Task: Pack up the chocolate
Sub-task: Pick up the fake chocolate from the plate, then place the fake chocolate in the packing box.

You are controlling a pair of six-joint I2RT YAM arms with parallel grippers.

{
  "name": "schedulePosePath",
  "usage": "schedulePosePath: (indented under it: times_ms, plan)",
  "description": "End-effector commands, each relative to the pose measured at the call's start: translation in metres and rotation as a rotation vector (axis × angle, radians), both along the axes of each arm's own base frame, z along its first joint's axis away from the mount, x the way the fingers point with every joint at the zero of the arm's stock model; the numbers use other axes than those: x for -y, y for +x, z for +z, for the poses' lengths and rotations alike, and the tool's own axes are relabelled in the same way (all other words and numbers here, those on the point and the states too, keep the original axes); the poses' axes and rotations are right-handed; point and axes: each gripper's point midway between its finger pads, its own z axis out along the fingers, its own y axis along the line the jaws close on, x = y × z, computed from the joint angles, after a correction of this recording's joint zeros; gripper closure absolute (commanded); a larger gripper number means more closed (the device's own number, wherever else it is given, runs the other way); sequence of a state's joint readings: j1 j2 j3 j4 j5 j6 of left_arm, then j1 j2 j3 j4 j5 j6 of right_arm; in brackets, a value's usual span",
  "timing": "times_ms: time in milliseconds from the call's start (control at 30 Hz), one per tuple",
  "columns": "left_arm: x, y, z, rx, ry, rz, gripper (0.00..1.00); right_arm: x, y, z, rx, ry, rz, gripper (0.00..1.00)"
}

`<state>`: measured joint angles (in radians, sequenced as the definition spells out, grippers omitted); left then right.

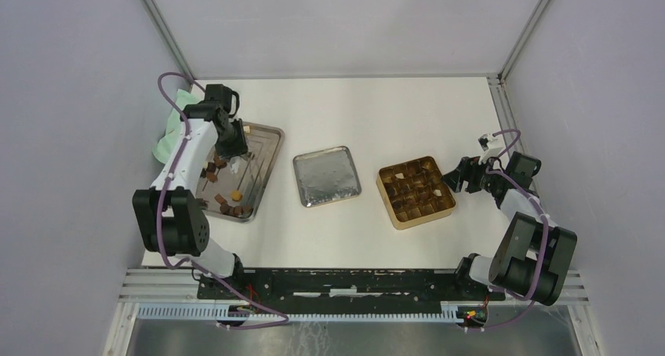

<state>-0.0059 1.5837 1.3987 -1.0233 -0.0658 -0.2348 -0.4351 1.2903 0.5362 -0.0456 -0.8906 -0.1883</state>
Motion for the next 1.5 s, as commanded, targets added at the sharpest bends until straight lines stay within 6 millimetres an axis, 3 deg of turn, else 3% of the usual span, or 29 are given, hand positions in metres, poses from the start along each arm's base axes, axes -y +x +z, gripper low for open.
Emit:
schedulePosePath:
  times_ms: [0, 200, 367, 567, 767, 900, 1167, 1333, 1467]
  plan:
    - [0.015, -0.012, 0.016, 0.057, -0.095, 0.022, 0.98, 0.000, 0.002, 0.007, 0.047, -0.009, 0.021, 0.25]
    - [0.030, -0.032, 0.022, 0.071, -0.169, 0.005, 0.98, -0.001, 0.001, 0.006, 0.046, -0.008, 0.021, 0.25]
    - [0.072, -0.042, 0.035, 0.116, -0.234, -0.101, 0.98, -0.001, 0.001, 0.007, 0.049, -0.012, 0.022, 0.25]
    - [0.130, -0.053, 0.067, 0.190, -0.340, -0.275, 0.98, 0.000, -0.001, 0.008, 0.054, -0.025, 0.023, 0.25]
    - [0.203, -0.085, 0.093, 0.237, -0.476, -0.542, 0.98, 0.003, 0.000, 0.009, 0.058, -0.033, 0.016, 0.25]
    - [0.245, -0.121, 0.096, 0.202, -0.544, -0.715, 0.98, 0.006, 0.000, 0.007, 0.052, -0.032, 0.008, 0.25]
    - [0.308, -0.184, 0.103, 0.122, -0.616, -0.979, 0.98, 0.012, -0.002, 0.000, 0.038, -0.040, -0.012, 0.25]
    - [0.338, -0.203, 0.096, 0.071, -0.599, -1.064, 0.98, 0.014, -0.003, -0.004, 0.028, -0.044, -0.017, 0.25]
    - [0.343, -0.209, 0.079, 0.021, -0.515, -1.104, 0.98, 0.016, -0.004, -0.006, 0.024, -0.043, -0.023, 0.25]
